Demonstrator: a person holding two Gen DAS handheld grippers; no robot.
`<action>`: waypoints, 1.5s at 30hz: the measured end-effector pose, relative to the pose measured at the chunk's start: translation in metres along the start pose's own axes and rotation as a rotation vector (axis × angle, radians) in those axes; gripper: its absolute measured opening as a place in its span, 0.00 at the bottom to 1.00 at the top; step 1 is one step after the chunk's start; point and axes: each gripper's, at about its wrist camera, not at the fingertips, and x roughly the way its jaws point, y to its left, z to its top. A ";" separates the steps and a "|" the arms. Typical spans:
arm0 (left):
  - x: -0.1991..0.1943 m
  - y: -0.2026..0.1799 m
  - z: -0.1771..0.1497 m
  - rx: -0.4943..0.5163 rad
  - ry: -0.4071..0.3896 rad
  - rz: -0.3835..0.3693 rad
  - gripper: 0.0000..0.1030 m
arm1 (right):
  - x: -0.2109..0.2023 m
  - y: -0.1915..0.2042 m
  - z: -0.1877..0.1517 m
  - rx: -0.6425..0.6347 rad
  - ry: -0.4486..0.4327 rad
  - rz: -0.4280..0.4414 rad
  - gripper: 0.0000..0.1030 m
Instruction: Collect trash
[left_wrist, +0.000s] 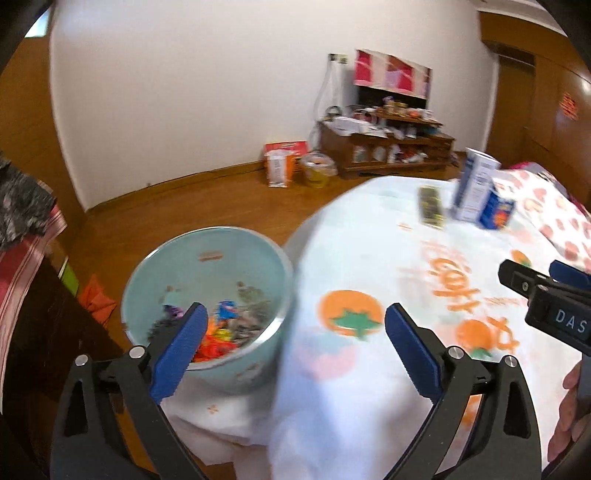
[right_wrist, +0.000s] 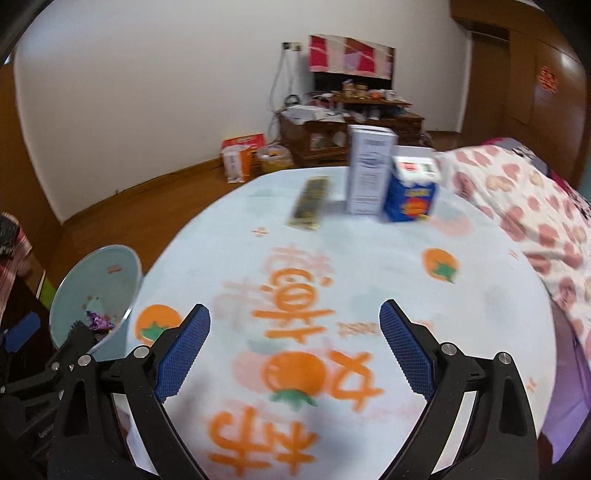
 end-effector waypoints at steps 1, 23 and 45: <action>-0.003 -0.007 -0.001 0.010 -0.002 -0.003 0.92 | -0.005 -0.009 -0.002 0.012 -0.006 -0.013 0.89; -0.050 -0.061 -0.007 0.075 -0.054 -0.085 0.94 | -0.074 -0.055 -0.018 0.100 -0.121 -0.059 0.89; -0.066 -0.062 -0.001 0.070 -0.095 -0.029 0.94 | -0.092 -0.066 -0.026 0.119 -0.193 -0.070 0.89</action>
